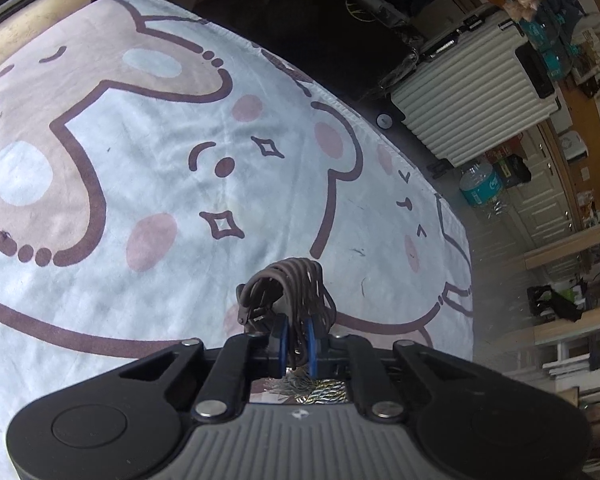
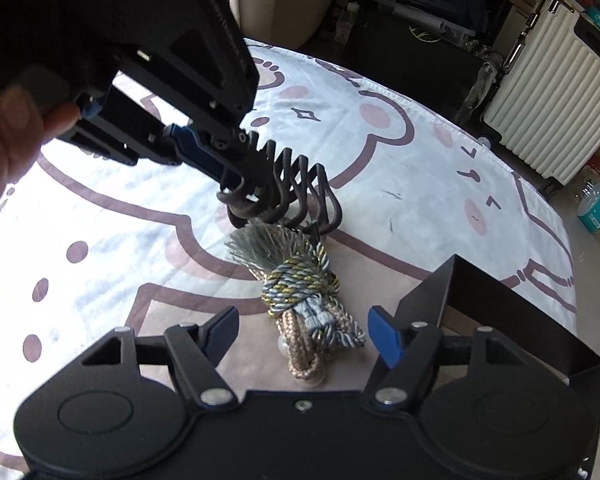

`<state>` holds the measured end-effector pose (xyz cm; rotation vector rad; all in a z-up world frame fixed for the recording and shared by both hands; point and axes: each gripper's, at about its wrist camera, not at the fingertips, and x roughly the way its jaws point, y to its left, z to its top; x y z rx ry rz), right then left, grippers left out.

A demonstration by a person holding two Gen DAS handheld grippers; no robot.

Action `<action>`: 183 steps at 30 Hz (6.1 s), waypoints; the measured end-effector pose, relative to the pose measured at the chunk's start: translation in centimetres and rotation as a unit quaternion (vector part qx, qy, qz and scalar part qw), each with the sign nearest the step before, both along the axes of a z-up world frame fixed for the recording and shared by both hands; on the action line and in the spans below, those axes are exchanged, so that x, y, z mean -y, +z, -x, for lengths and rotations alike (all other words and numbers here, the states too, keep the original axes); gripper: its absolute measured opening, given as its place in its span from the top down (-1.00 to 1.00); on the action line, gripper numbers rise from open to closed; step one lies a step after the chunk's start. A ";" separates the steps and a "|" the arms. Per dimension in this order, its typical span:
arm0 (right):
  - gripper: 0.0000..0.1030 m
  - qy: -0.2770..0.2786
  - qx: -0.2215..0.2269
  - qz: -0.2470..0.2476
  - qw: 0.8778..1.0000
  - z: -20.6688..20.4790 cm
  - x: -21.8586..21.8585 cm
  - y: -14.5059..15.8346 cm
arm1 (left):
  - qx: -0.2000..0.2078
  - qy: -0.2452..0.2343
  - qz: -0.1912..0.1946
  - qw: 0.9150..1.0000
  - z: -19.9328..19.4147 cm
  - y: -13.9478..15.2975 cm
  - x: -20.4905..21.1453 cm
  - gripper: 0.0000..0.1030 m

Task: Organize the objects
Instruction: 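Grasp the brown claw clip with the left gripper while the right gripper grasps the braided rope toy, then lift the claw clip and the rope toy off the bed with both grippers, then carry the claw clip and the rope toy over the black box with both grippers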

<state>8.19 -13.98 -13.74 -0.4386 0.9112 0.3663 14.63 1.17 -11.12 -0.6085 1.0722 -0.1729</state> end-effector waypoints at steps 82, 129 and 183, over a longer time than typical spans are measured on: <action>-0.74 -0.418 -0.263 -0.255 0.832 2.5 6.4 1.3 | 0.011 -0.238 -0.274 0.932 5.4 1.9 1.4 0.18; -0.16 -0.169 -0.156 0.000 0.973 3.7 -0.9 2.1 | 0.012 -0.149 -0.269 0.951 5.5 3.8 -1.2 0.20; 0.07 -0.178 -0.011 -0.115 0.977 3.3 7.0 10.4 | 0.094 -0.095 -0.269 0.954 7.9 10.5 2.5 0.20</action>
